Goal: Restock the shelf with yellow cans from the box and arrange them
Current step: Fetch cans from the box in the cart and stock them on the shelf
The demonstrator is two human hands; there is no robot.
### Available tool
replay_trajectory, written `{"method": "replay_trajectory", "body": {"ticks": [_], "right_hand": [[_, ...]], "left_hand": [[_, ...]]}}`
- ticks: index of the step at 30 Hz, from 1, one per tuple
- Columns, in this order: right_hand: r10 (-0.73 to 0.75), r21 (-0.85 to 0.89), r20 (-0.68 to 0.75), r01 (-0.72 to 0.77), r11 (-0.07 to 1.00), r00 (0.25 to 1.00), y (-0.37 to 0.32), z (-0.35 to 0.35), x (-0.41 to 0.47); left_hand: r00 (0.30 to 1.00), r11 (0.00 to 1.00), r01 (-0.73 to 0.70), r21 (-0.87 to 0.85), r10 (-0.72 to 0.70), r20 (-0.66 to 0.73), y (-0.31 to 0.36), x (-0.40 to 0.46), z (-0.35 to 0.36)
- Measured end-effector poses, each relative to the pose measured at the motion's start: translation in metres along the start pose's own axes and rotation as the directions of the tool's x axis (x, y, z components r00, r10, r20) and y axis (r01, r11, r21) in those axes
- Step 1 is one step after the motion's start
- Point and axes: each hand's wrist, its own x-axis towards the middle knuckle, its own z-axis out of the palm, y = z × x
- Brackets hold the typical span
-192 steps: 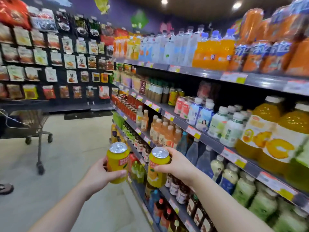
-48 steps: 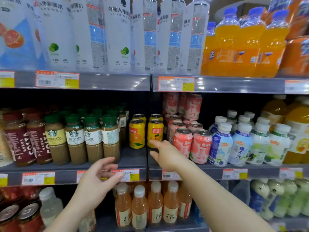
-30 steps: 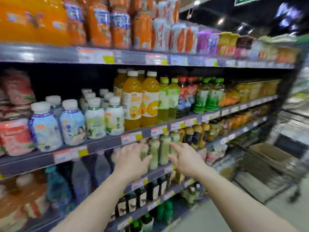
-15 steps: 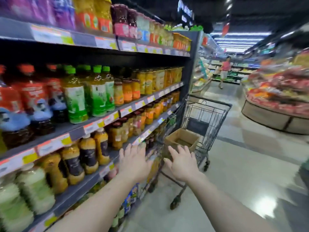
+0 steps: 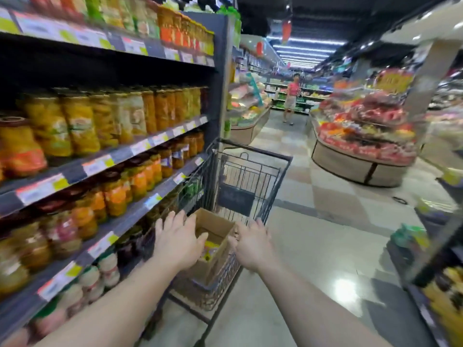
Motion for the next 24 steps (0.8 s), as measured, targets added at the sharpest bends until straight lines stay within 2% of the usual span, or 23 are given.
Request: {"method": "replay_trajectory", "body": {"ticks": [7,11,15,20,24], "right_hand": [[-0.213,-0.02,0.102,0.216,0.976,0.972,0.08,-0.009,0.152],[-0.292,-0.006,0.146,0.297,0.955,0.945,0.096,-0.003,0.223],[-0.401,0.01,0.199,0.408,0.913,0.894,0.094,0.024,0.306],[-0.497,0.028,0.248,0.506,0.862,0.832,0.085,0.061,0.382],[-0.59,0.06,0.302,0.603,0.796,0.749,0.07,0.087,0.427]], "left_hand": [[0.97,0.97,0.242,-0.012,-0.242,-0.013,0.058,0.109,0.051],[0.94,0.94,0.34,-0.01,-0.34,-0.04,0.06,0.156,0.072],[0.887,0.888,0.46,0.001,-0.459,-0.055,0.044,0.206,0.107],[0.834,0.834,0.551,-0.033,-0.551,-0.001,0.028,0.252,0.143],[0.766,0.765,0.642,-0.046,-0.642,0.017,0.021,0.266,0.159]]}}
